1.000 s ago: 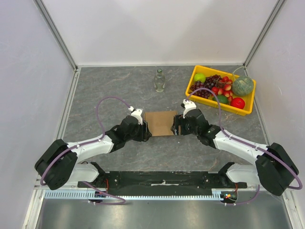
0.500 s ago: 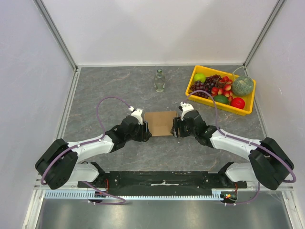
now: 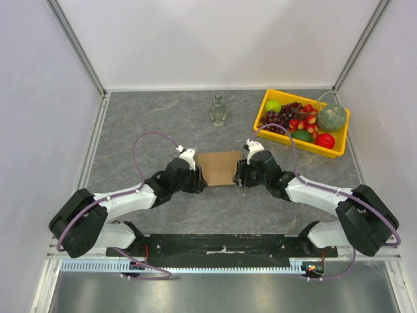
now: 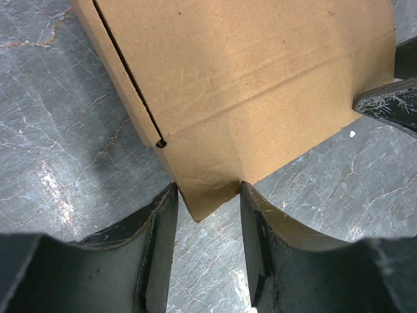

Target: Fold the paper box

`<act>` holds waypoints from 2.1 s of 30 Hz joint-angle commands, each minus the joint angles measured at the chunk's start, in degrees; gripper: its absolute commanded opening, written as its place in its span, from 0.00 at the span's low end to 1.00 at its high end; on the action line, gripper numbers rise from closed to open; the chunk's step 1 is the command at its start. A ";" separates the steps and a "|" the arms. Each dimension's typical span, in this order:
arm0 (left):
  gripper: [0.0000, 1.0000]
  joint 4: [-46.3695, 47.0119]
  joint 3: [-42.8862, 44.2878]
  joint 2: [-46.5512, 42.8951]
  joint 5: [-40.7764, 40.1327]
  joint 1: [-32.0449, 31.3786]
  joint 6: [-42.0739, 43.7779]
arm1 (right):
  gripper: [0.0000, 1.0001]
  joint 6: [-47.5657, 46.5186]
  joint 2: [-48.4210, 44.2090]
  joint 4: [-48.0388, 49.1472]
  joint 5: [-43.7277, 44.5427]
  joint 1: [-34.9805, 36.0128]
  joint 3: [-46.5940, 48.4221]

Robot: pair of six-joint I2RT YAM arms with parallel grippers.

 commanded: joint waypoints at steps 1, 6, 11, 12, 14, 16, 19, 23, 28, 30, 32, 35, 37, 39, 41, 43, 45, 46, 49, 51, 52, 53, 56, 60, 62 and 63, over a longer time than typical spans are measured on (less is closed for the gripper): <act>0.47 2.97 2.33 0.05 1.44 -0.39 1.48 | 0.57 1.20 -0.86 3.31 -2.30 0.06 0.09; 0.46 2.97 2.42 -0.21 1.88 -0.30 1.31 | 0.55 1.64 -1.39 3.31 -2.74 0.06 0.18; 0.46 3.15 2.51 0.23 1.27 -0.30 1.57 | 0.55 1.21 -0.86 4.18 -1.60 0.06 -0.26; 0.46 3.15 2.42 0.49 1.09 -0.30 1.75 | 0.54 1.21 -0.60 5.14 -1.60 0.06 -0.87; 0.45 3.93 2.34 0.93 1.09 -0.30 1.75 | 0.54 1.29 0.28 7.16 -1.77 -0.03 -1.75; 0.45 4.64 2.16 1.63 1.00 -0.30 1.92 | 0.54 1.64 0.98 9.10 -2.39 -0.20 -2.54; 0.45 5.26 2.16 2.25 0.65 -0.39 2.27 | 0.54 2.43 1.60 12.26 -2.74 -0.29 -4.12; 0.45 5.17 2.07 1.81 0.04 -0.30 2.63 | 0.54 2.79 1.43 14.82 -2.30 -0.46 -5.62; 0.49 2.72 2.16 -0.38 -1.72 -0.39 3.06 | 0.54 3.05 -0.07 15.35 -1.34 -0.64 -6.32; 0.52 1.31 2.07 -1.87 -2.51 -0.21 3.15 | 0.54 2.96 -0.59 15.00 -1.07 -0.64 -6.41; 0.54 -0.18 2.16 -3.72 -3.04 -0.30 3.42 | 0.54 2.88 -0.77 14.65 -0.98 -0.55 -6.32; 0.57 -1.24 1.81 -6.27 -4.01 -0.30 3.86 | 0.53 2.79 -0.60 14.56 -0.98 -0.82 -6.15; 0.58 -2.21 1.90 -7.15 -4.53 -0.39 4.12 | 0.53 2.88 -0.33 14.82 -1.07 -0.82 -6.06; 0.59 -2.83 1.90 -7.51 -4.89 -0.39 4.38 | 0.53 2.96 -0.25 14.91 -1.16 -0.90 -6.06; 0.59 -3.35 1.90 -7.59 -5.15 -0.30 4.56 | 0.53 3.05 -0.24 14.91 -1.16 -0.90 -6.06; 0.59 -4.14 1.81 -7.68 -5.50 -0.30 4.74 | 0.53 2.96 -0.33 14.91 -1.16 -0.99 -5.97; 0.60 -4.23 1.37 -7.86 -5.85 -0.21 4.74 | 0.53 2.96 -0.51 14.82 -1.16 -0.99 -6.06; 0.60 -4.23 1.20 -7.95 -6.12 -0.30 4.74 | 0.53 2.88 -0.42 14.73 -1.16 -1.08 -5.97; 0.60 -5.55 1.63 -8.56 -6.99 -0.30 4.82 | 0.53 2.79 -0.51 14.65 -1.25 -1.08 -5.80; 0.60 -6.95 2.33 -9.61 -8.22 -0.30 4.91 | 0.53 2.79 -0.51 14.47 -1.25 -1.17 -5.80; 0.60 -9.48 2.94 -10.40 -8.92 -0.21 5.00 | 0.53 2.79 -0.42 14.38 -1.16 -1.17 -5.79; 0.60 -11.07 3.47 -11.54 -9.54 -0.21 5.00 | 0.53 2.79 -0.51 14.38 -1.33 -1.17 -5.71; 0.61 -14.42 5.32 -15.84 -10.95 -0.21 5.70 | 0.53 2.70 -0.68 14.21 -1.34 -1.26 -5.71; 0.63 -15.40 8.65 -20.25 -11.13 -0.21 8.51 | 0.53 2.26 -1.12 13.94 -1.25 -1.26 -5.88; 0.63 -14.52 10.15 -19.90 -12.09 -0.21 10.09 | 0.53 1.91 -1.30 13.51 -0.72 -1.26 -5.88; 0.60 -13.47 10.85 -18.86 -12.44 -0.13 11.14 | 0.53 1.65 -1.47 13.42 -0.63 -1.26 -5.80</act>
